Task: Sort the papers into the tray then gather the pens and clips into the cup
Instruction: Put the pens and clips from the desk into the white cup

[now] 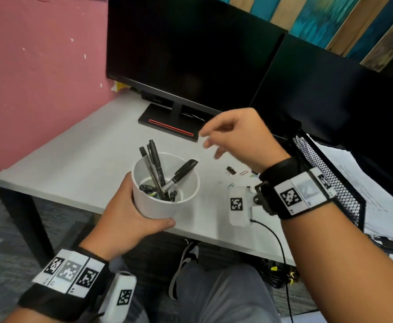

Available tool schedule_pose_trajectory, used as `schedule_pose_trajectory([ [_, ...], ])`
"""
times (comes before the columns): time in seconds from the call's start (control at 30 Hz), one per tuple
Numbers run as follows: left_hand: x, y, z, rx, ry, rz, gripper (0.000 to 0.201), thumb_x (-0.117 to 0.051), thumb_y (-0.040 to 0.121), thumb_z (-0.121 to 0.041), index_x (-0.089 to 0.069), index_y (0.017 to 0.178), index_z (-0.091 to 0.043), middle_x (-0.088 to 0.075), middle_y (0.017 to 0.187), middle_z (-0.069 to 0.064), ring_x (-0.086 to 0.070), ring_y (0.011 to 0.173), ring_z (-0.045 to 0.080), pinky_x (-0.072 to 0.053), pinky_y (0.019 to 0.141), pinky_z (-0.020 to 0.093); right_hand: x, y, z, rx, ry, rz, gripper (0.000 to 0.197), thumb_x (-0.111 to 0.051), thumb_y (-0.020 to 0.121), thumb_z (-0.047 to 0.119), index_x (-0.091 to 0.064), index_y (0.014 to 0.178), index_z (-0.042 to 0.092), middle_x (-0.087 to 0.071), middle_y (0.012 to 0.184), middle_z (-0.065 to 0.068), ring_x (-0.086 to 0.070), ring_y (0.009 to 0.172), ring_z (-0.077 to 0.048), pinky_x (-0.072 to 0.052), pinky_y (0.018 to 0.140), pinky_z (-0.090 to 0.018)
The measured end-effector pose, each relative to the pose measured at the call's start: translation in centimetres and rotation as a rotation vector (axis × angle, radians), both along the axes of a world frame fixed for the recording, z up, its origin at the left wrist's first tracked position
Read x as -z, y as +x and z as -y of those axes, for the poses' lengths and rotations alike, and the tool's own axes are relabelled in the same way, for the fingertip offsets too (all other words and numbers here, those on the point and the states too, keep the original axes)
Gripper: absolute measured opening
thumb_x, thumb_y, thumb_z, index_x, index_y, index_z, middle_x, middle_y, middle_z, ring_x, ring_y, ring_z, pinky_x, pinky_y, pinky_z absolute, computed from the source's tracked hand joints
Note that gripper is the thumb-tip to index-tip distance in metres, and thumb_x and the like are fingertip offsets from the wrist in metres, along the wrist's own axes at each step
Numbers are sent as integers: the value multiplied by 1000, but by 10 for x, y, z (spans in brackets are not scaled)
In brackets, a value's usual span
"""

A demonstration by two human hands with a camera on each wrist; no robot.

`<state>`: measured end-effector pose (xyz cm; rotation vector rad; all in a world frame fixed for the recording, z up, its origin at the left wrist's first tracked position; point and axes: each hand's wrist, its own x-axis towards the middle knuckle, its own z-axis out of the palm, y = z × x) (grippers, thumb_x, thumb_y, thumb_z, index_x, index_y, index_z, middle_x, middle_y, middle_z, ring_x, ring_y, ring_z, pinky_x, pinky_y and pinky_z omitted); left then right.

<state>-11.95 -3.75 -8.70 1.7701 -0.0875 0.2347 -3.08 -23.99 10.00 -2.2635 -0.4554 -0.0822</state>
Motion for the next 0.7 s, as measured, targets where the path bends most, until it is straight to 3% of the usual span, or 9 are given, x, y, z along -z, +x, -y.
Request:
schedule_pose_trajectory([
  [0.03,0,0,-1,-4,1,-6,96,-105,53,-21,-52,129,-44,-71,121,-14,-67,111,-1,-51,85,19,8,13,13,93,-10,13,12,-69,91,-5,-80,90,1,-78,85,-10,-75,69,-11,-67,64,-37],
  [0.1,0,0,-1,-4,-7,-11,96,-106,51,-24,-52,127,-45,-71,120,-15,-67,110,-1,-51,83,19,30,38,43,239,-226,-40,11,-70,92,1,-79,89,6,-79,89,-5,-73,70,-10,-67,67,-32],
  [0.17,-1,0,-1,6,-24,-11,97,-105,47,-34,-51,127,-47,-71,120,-18,-67,111,-1,-51,84,21,59,53,72,294,-534,-162,11,-71,93,5,-80,92,12,-78,96,1,-74,83,-13,-63,72,-27],
  [0.23,-2,0,-1,12,-36,-5,97,-101,45,-42,-51,128,-49,-70,121,-22,-67,112,-1,-51,86,22,89,59,93,310,-690,-252,14,-73,91,5,-81,96,16,-75,102,2,-72,96,-17,-58,85,-28],
  [0.33,-2,-1,1,16,-32,-1,99,-99,44,-47,-50,131,-50,-70,123,-22,-67,114,0,-53,90,25,121,63,107,326,-712,-308,17,-80,85,6,-78,89,23,-76,106,2,-70,95,-16,-51,80,-23],
  [0.43,-2,-1,1,16,-18,0,103,-97,44,-49,-50,135,-46,-70,125,-19,-67,115,1,-54,93,30,131,68,107,328,-705,-293,25,-80,84,4,-72,78,27,-74,98,3,-71,92,-18,-55,79,-26],
  [0.5,-3,-1,0,8,-16,-2,104,-97,42,-50,-50,135,-45,-70,124,-19,-67,114,0,-54,92,29,131,68,102,325,-707,-316,24,-74,86,1,-72,79,24,-73,97,3,-69,80,-18,-58,71,-28],
  [0.63,-2,-2,-1,15,-21,-5,104,-98,44,-47,-50,136,-44,-71,125,-18,-68,116,2,-55,94,30,130,67,98,284,-705,-405,14,-75,83,2,-69,84,15,-73,100,0,-60,63,-13,-50,53,-24],
  [0.7,-2,-2,-2,23,-22,-6,102,-100,47,-42,-50,136,-45,-70,126,-18,-68,116,3,-54,92,29,130,68,99,293,-595,-475,4,-70,85,0,-71,83,4,-78,96,-13,-65,63,-21,-60,57,-32],
])
